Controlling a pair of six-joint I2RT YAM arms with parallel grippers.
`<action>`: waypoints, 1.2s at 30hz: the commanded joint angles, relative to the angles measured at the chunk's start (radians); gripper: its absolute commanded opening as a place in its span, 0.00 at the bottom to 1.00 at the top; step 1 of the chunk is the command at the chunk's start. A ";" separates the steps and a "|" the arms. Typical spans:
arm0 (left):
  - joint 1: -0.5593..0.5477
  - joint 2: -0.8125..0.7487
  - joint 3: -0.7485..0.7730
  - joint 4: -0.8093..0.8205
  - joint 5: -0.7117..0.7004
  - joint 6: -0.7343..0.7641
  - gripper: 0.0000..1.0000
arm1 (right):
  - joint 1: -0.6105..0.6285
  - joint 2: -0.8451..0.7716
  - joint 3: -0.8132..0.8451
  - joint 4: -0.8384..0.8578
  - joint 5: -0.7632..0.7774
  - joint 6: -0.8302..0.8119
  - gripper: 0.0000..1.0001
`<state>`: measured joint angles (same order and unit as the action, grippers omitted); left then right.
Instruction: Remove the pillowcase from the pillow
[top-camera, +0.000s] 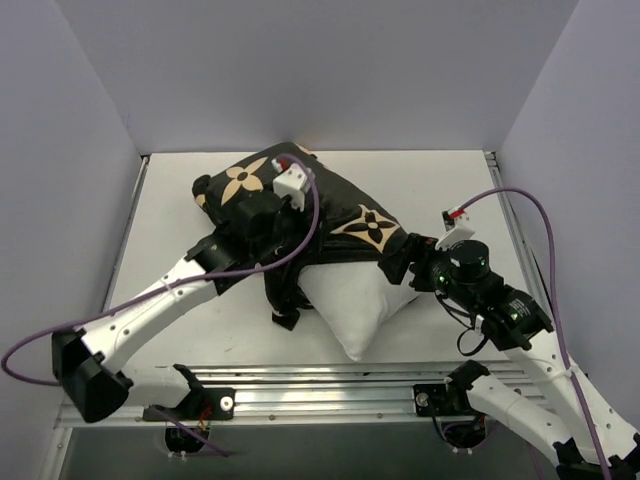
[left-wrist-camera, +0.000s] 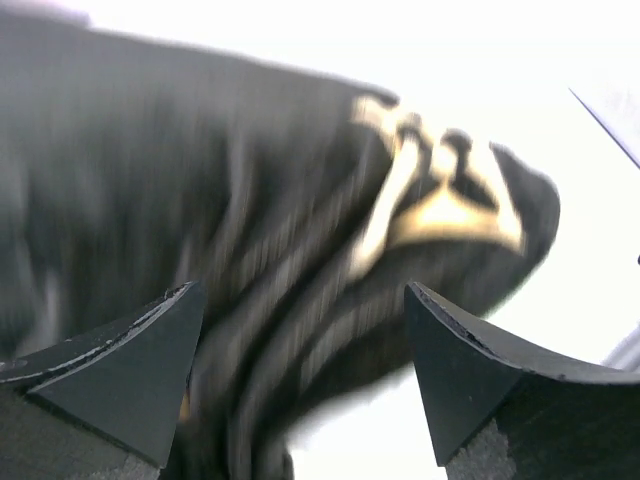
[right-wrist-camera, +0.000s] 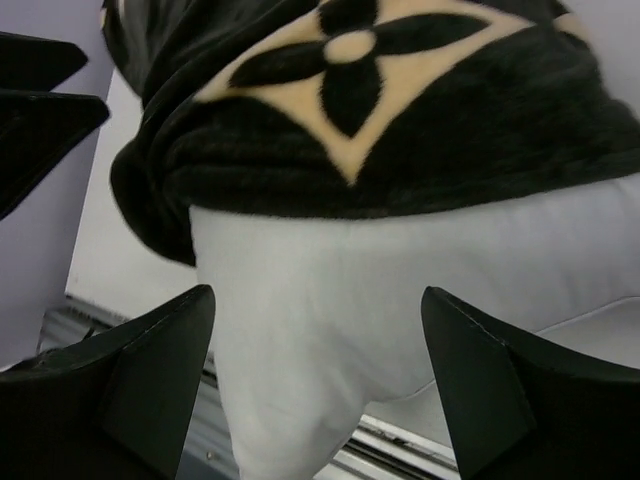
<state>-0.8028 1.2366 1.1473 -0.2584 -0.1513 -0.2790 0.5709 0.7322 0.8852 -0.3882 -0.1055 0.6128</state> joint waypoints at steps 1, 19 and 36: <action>0.001 0.157 0.188 0.019 0.004 0.155 0.89 | -0.038 0.039 -0.017 0.021 0.210 0.019 0.80; 0.132 0.221 -0.029 -0.128 -0.183 -0.031 0.75 | -0.056 0.368 -0.164 0.502 -0.211 -0.104 0.78; -0.032 0.523 0.653 -0.301 0.102 0.399 0.89 | -0.151 0.142 -0.069 0.157 0.199 -0.042 0.99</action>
<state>-0.8173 1.6657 1.7172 -0.4732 -0.1261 0.0280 0.4362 0.8646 0.7967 -0.1417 -0.0109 0.5514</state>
